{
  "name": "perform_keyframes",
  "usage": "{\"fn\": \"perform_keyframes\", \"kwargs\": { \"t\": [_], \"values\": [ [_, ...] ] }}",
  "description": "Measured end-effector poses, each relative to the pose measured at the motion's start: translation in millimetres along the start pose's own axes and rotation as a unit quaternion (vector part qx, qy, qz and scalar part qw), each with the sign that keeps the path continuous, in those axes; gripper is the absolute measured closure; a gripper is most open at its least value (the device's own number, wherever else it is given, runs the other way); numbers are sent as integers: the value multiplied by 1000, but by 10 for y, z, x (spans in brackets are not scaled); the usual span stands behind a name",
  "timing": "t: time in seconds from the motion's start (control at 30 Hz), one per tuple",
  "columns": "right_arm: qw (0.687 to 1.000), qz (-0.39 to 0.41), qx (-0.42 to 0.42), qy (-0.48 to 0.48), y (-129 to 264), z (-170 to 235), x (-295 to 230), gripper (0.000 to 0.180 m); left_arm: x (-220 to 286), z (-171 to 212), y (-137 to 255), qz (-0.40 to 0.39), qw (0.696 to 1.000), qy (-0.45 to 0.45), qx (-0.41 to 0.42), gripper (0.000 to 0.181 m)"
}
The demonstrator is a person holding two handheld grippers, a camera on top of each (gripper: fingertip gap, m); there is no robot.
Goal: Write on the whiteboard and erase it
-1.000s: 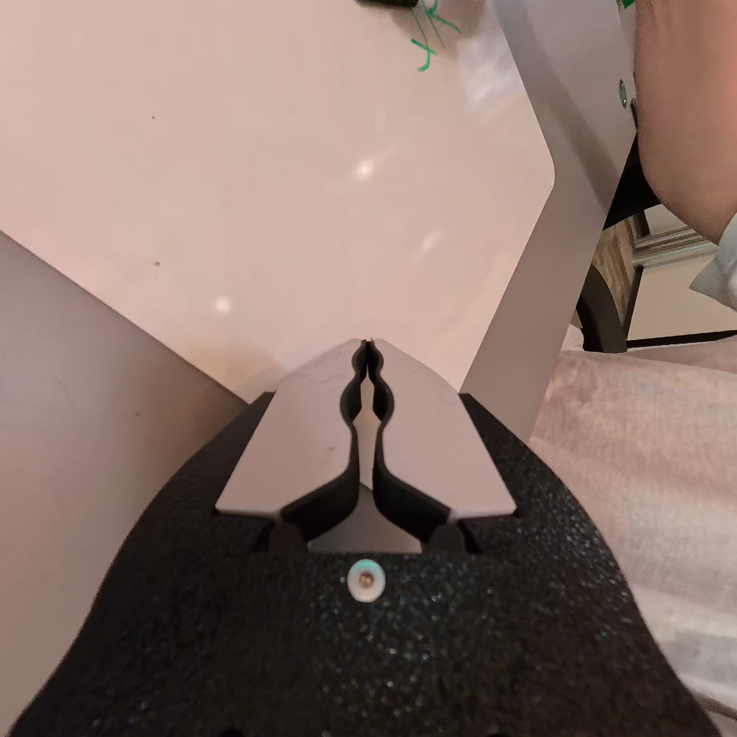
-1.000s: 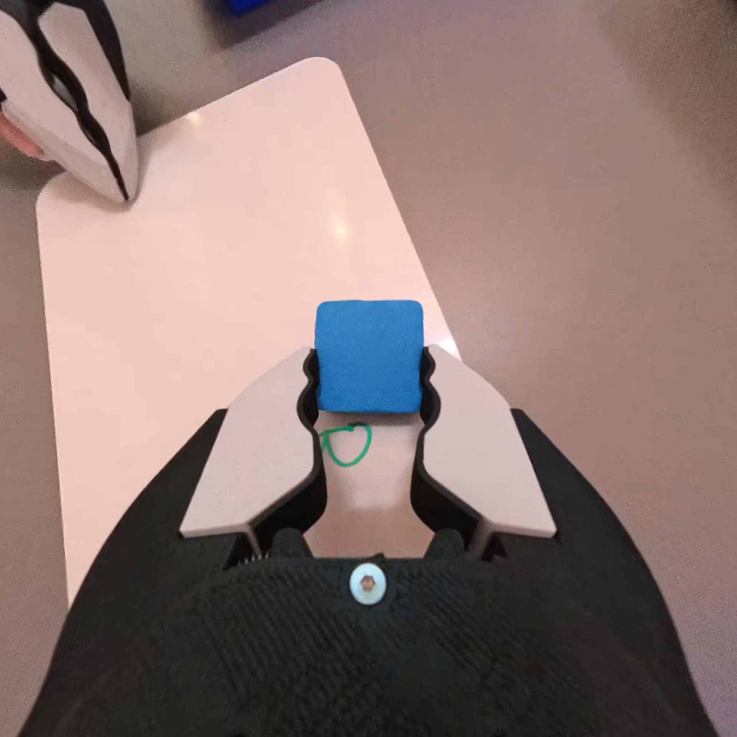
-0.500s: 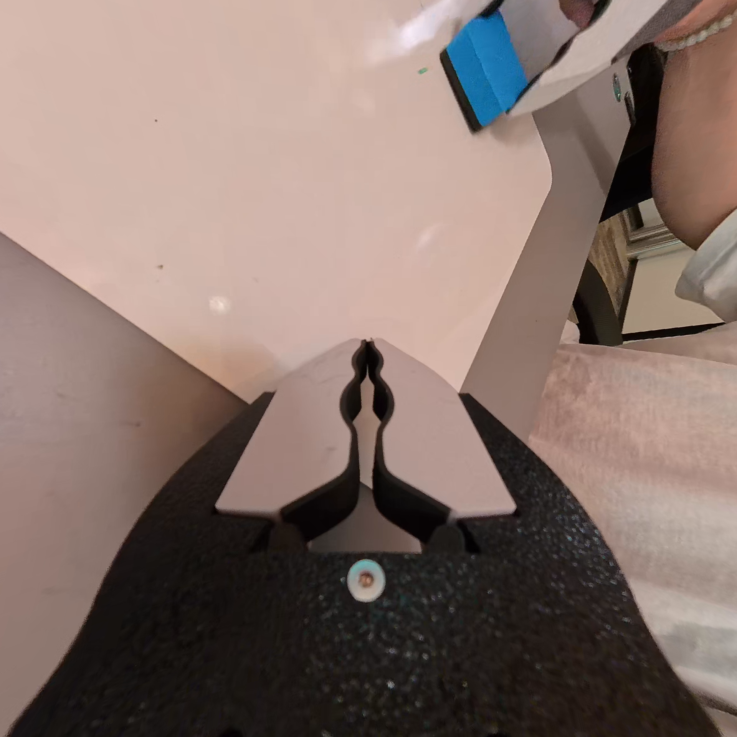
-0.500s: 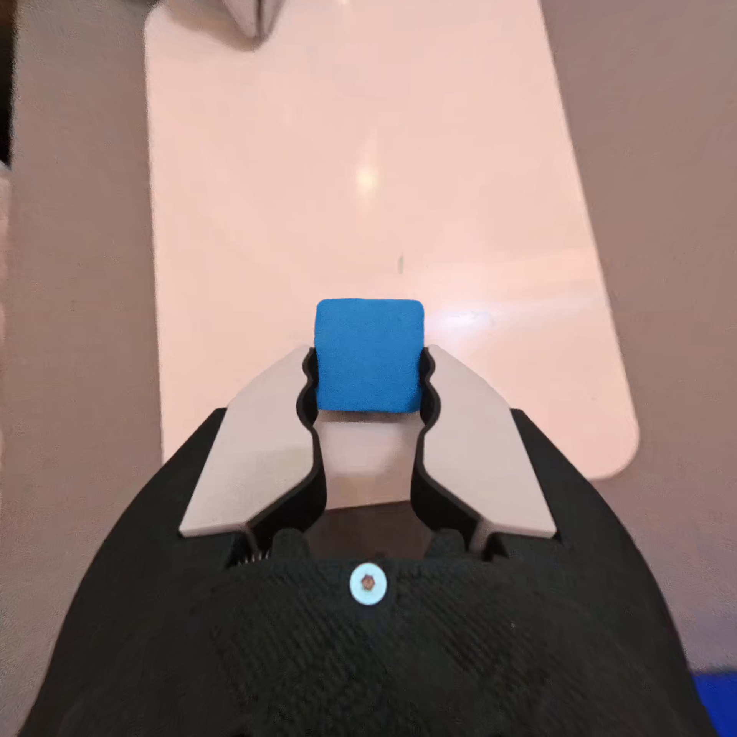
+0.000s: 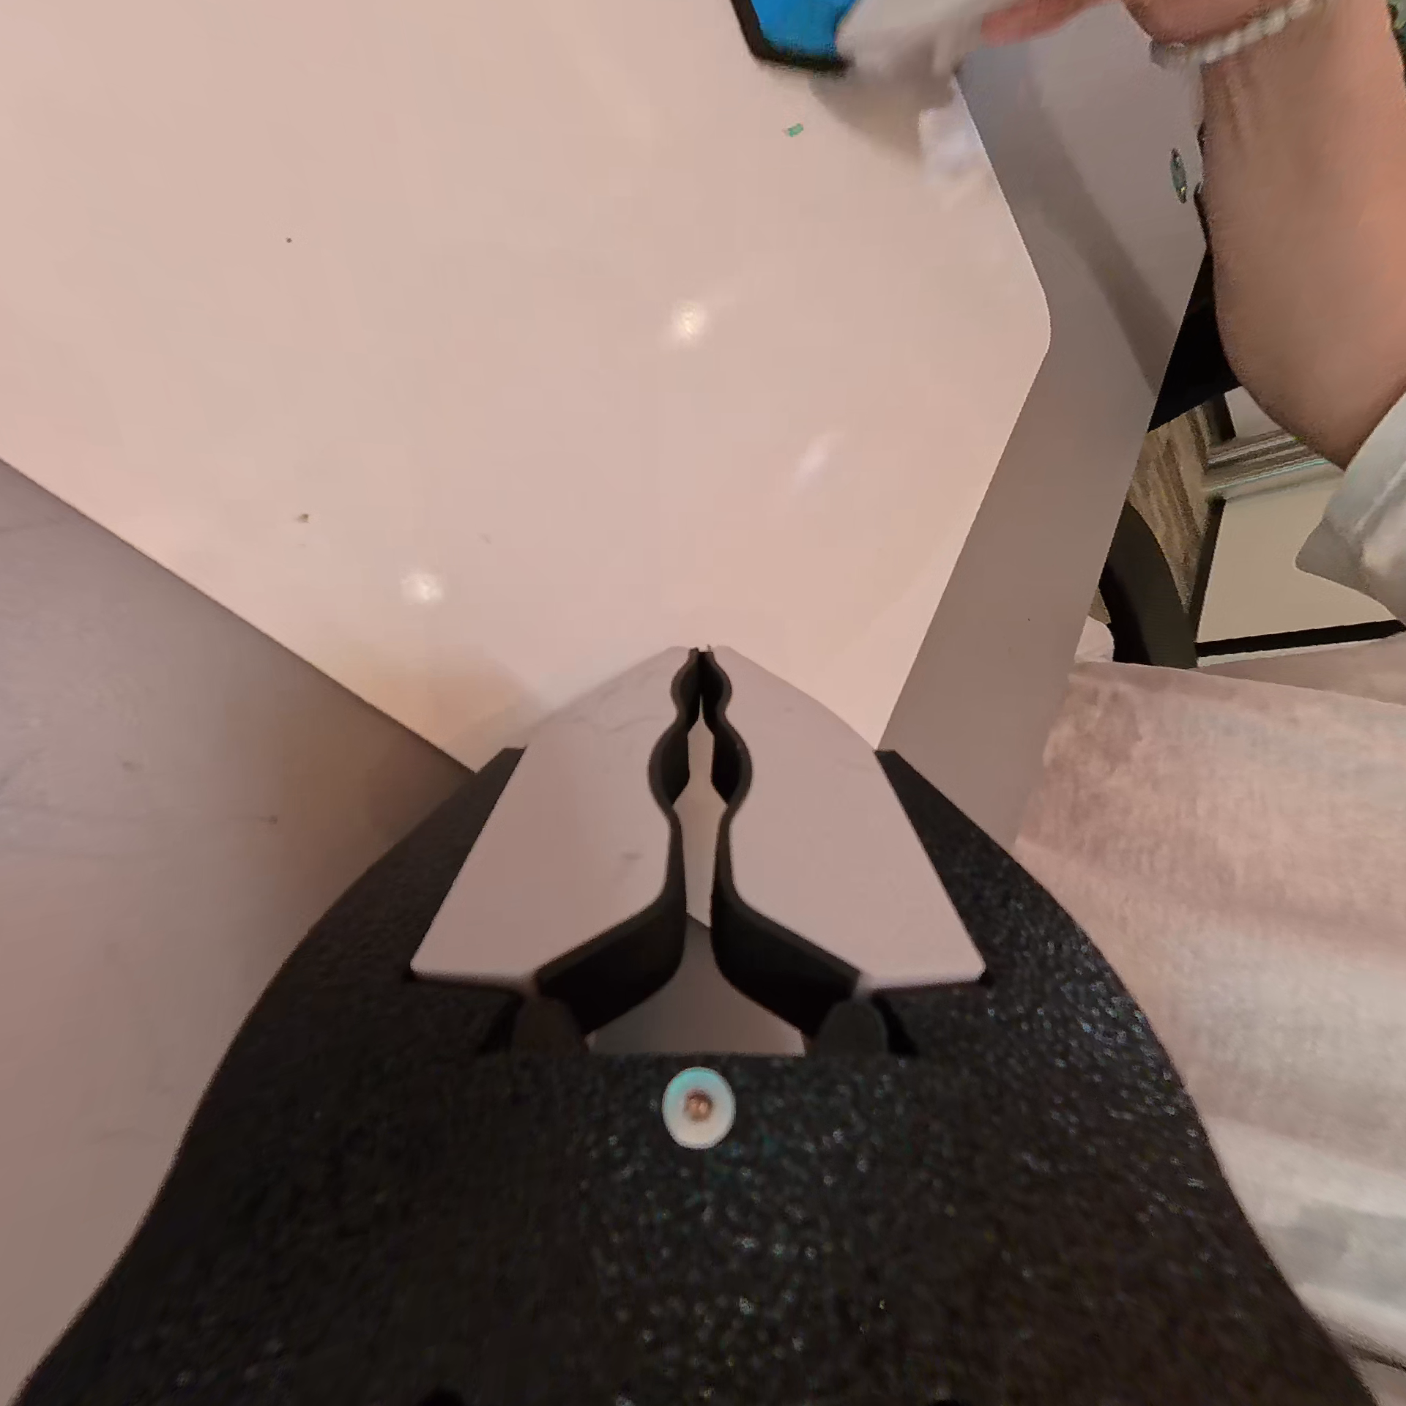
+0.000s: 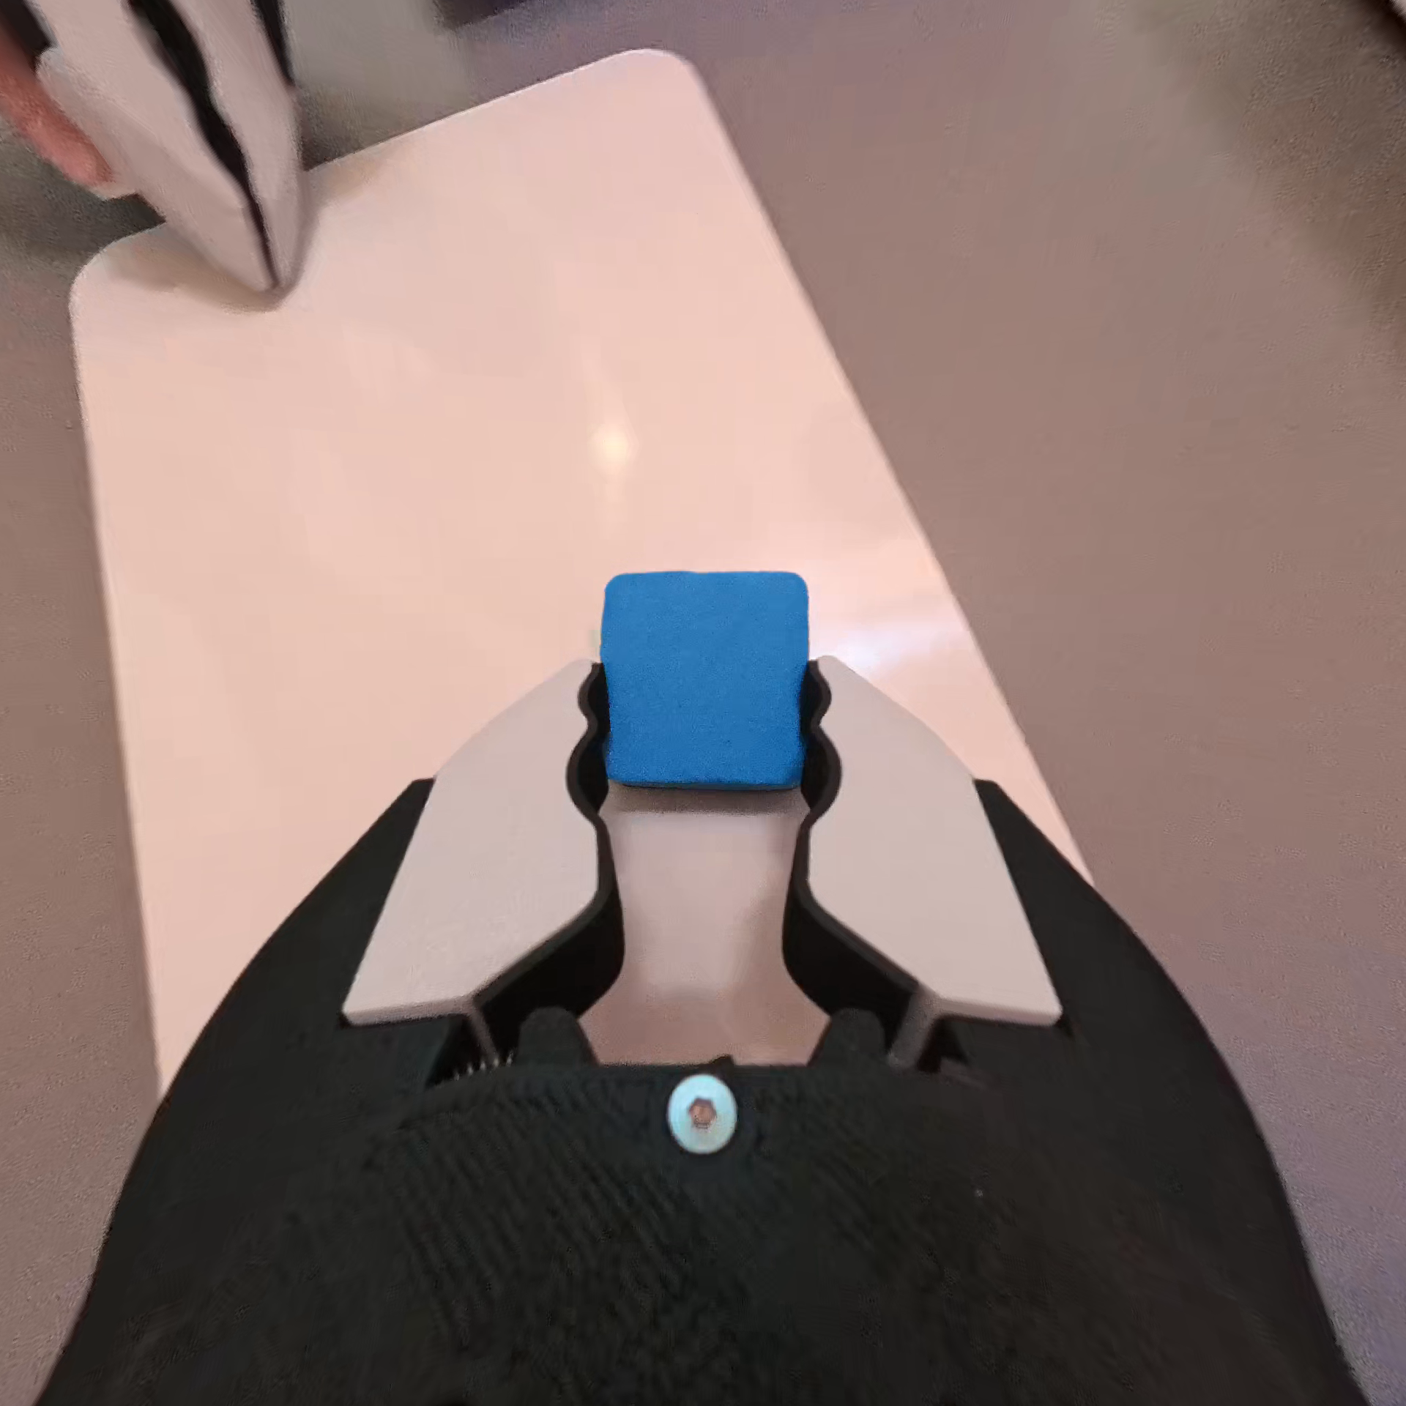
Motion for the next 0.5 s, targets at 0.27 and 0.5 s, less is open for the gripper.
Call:
{"fn": "perform_keyframes", "kwargs": {
  "t": [0.27, 0.5],
  "values": [
    [998, -51, 23, -17, -85, -63, -45, 130, 0, -7, -7, 1, 1000, -1, 1, 181],
    [997, 57, -13, -43, 57, 72, 161, 130, 2, -13, -15, 0, 1000, -1, 4, 181]
  ]
}}
Point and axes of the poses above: each gripper's, where its closed fingertips meet, y back along the fingers, z out of its underside, x = y × z across the jaws, the point moved 7 cm from there along y, back along the fingers, and after that the axes turned 10 degrees about y, right-handed, at the moved point
